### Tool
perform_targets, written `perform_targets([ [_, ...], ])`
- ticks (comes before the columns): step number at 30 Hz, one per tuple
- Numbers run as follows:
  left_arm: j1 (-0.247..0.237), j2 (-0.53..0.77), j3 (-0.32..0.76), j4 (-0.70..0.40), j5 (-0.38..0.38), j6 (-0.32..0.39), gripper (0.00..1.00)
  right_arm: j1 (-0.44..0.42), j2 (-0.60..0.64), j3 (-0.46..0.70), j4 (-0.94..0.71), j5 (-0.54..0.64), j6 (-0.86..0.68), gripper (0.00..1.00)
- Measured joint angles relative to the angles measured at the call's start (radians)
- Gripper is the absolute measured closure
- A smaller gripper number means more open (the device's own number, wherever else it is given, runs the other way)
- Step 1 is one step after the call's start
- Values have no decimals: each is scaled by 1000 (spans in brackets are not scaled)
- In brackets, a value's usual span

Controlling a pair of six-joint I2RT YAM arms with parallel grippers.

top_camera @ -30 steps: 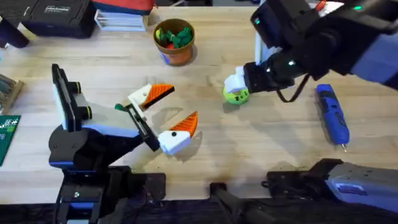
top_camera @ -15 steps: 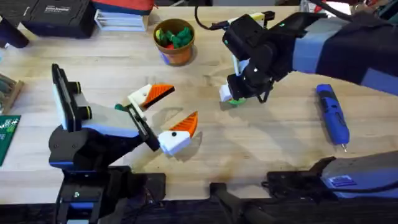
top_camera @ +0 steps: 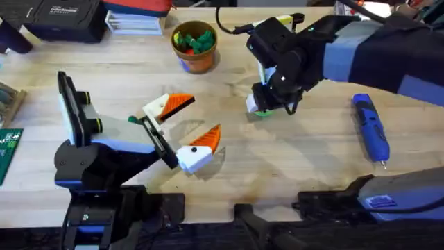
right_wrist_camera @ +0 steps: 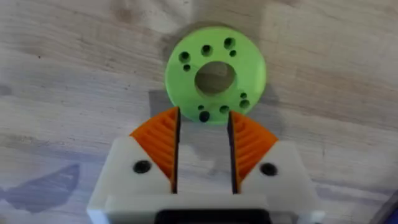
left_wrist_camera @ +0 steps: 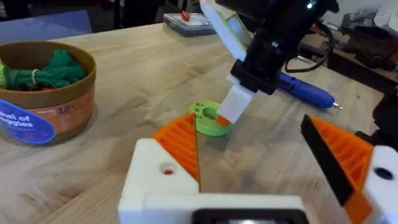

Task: Pick up the gripper from the table and insert it into the empty holder that is missing its gripper. Then pick up a screw, insert it into the mounting hole, and use the screwdriver to tighten it. Finally, clean up the table by picking up the vegetable and placing it into the bucket.

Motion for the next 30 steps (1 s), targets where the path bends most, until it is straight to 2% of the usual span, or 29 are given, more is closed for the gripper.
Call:
perform_targets([
  [8, 0, 0, 0, 0, 0, 0, 15, 0, 39, 0, -2, -5, 0, 657],
  [14, 0, 0, 0, 0, 0, 0, 15, -2, 47, 6, -4, 5, -1, 982],
  [21, 0, 0, 0, 0, 0, 0, 14, -1, 47, 9, -11, 12, -1, 993],
  [25, 0, 0, 0, 0, 0, 0, 14, -1, 48, 24, -71, 38, -1, 993],
  [30, 0, 0, 0, 0, 0, 0, 14, -1, 43, 108, -122, 66, -4, 994],
])
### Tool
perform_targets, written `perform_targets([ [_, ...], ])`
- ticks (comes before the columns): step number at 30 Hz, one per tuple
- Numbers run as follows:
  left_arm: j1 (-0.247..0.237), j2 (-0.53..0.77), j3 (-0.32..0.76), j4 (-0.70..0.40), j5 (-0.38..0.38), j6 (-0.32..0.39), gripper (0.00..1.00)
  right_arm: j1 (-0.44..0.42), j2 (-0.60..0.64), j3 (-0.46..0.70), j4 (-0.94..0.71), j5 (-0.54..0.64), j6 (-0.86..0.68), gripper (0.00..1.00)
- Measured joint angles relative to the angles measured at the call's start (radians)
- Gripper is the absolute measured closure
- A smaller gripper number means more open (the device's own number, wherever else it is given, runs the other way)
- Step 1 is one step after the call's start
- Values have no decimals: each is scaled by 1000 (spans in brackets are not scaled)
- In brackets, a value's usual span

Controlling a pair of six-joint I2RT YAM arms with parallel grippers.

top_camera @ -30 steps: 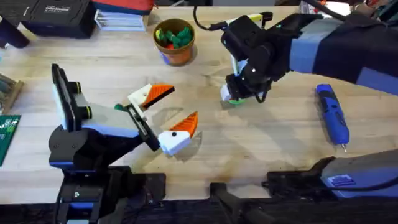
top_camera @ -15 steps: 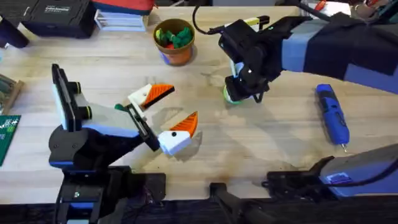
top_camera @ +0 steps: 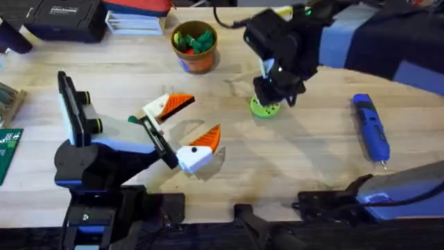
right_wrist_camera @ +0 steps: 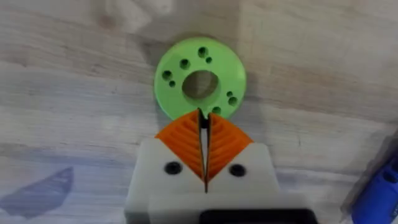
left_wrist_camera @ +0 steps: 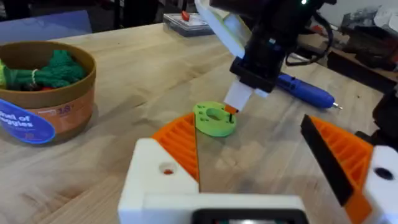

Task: Pick up the gripper from the table and insert it into the empty holder that is missing its gripper. Then pick up a screw, insert it into the mounting hole, and use the screwdriver to tighten it. Finally, clean up the table by picking up the vegetable and placing it into the bucket.

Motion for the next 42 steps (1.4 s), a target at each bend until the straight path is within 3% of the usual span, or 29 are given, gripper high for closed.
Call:
perform_targets([
  [8, 0, 0, 0, 0, 0, 0, 14, 20, -24, 223, -81, -46, -56, 994],
  [18, 0, 0, 0, -1, 12, 13, 16, 165, -27, 548, -184, -145, -147, 994],
  [24, 0, 0, 0, -9, 75, 63, 14, 265, -30, 578, -177, -239, -170, 994],
  [32, 0, 0, 0, -17, 138, 83, 15, 371, -28, 578, -174, -277, -177, 994],
  [42, 0, 0, 0, -24, 170, 91, 15, 417, 67, 578, -106, -294, -207, 994],
])
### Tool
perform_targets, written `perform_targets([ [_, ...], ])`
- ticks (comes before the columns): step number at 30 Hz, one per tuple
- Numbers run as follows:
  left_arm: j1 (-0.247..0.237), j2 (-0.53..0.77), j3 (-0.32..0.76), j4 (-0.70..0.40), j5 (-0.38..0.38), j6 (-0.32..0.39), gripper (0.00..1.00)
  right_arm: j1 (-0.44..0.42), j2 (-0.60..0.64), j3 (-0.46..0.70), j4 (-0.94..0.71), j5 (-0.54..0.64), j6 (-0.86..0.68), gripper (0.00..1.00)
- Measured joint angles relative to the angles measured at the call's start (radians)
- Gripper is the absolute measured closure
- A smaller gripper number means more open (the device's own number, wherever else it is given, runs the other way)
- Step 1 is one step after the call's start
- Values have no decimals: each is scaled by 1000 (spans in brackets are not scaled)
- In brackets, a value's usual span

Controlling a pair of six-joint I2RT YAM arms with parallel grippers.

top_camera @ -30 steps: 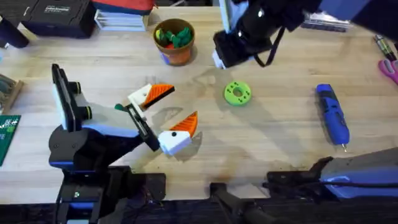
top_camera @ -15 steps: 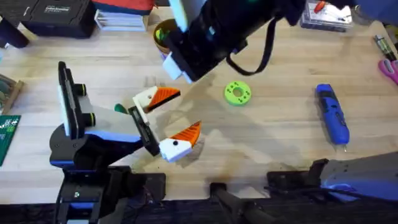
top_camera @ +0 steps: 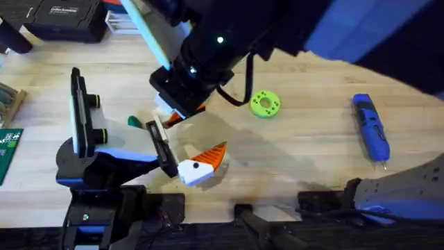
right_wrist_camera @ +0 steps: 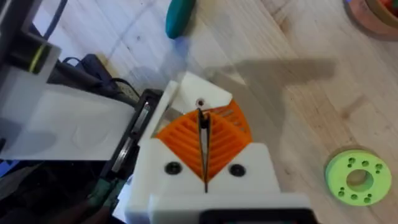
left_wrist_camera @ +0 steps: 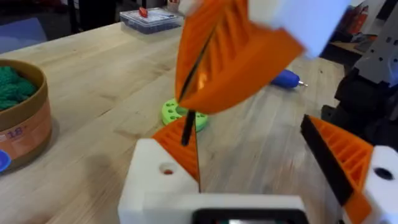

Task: Pick up the gripper from the table and insert it into the empty holder that is missing its gripper. Then pick up a screw, insert it into the mounting hole, and use the screwdriver to tighten it. Finally, clean up the table by picking up the vegetable and placing it into the bucket.

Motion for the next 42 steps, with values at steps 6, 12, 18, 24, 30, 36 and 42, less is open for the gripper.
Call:
perform_targets([
  [6, 0, 0, 0, -1, 7, 3, 15, -3, 23, 0, 5, 0, -14, 994],
  [12, 0, 0, 0, -1, 7, 3, 15, -3, 38, 0, 5, 0, -22, 994],
  [18, 0, 0, 0, -1, 7, 3, 15, -3, 41, 0, 6, -1, -22, 994],
  [24, 0, 0, 0, -2, 7, -1, 15, -4, 48, 0, 9, -4, -22, 994],
  [30, 0, 0, 0, -2, 7, -1, 16, -4, 48, 0, 8, -4, -22, 994],
  [36, 0, 0, 0, -2, 7, -1, 15, -4, 48, 0, 7, -4, -22, 994],
  [42, 0, 0, 0, -2, 7, -1, 16, 0, 48, 2, 8, -4, -22, 994],
])
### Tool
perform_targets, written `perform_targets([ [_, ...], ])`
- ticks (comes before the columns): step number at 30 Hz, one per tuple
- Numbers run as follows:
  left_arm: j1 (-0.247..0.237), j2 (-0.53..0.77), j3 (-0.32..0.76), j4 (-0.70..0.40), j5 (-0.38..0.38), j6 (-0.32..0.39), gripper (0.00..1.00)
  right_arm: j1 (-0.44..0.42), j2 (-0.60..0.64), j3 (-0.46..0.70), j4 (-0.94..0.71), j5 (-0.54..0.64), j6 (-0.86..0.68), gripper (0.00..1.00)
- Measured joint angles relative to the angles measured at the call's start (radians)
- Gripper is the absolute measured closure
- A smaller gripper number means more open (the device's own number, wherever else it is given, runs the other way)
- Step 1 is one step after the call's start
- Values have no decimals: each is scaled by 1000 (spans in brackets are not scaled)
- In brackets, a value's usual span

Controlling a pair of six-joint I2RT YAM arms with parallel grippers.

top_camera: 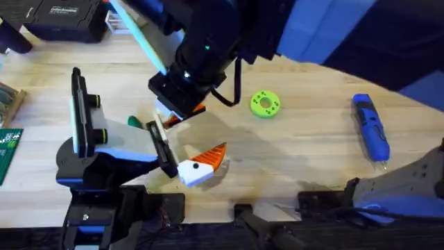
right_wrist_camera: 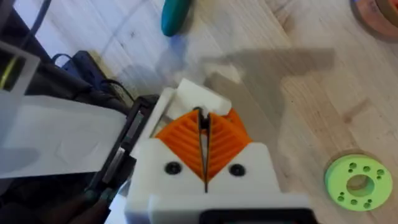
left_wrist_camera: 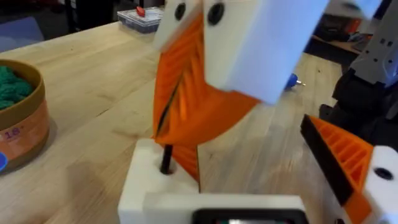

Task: Pick up the gripper from the table and insert it into the empty holder that is missing its gripper. Then pick up a screw, insert it into the mounting hole, and use the screwdriver to tighten it. Finally, clean up the table by picking up the vegetable and placing it into the bucket.

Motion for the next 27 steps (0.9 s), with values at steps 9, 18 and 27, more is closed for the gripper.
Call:
perform_targets([
  [9, 0, 0, 0, 0, 0, 3, 16, 13, 3, 0, 44, 0, 0, 994],
  [18, 0, 0, 0, 0, 3, 3, 15, 17, 4, 0, 43, 1, -6, 994],
  [27, 0, 0, 0, 0, 3, 3, 16, 17, 4, 42, 24, 23, -6, 994],
])
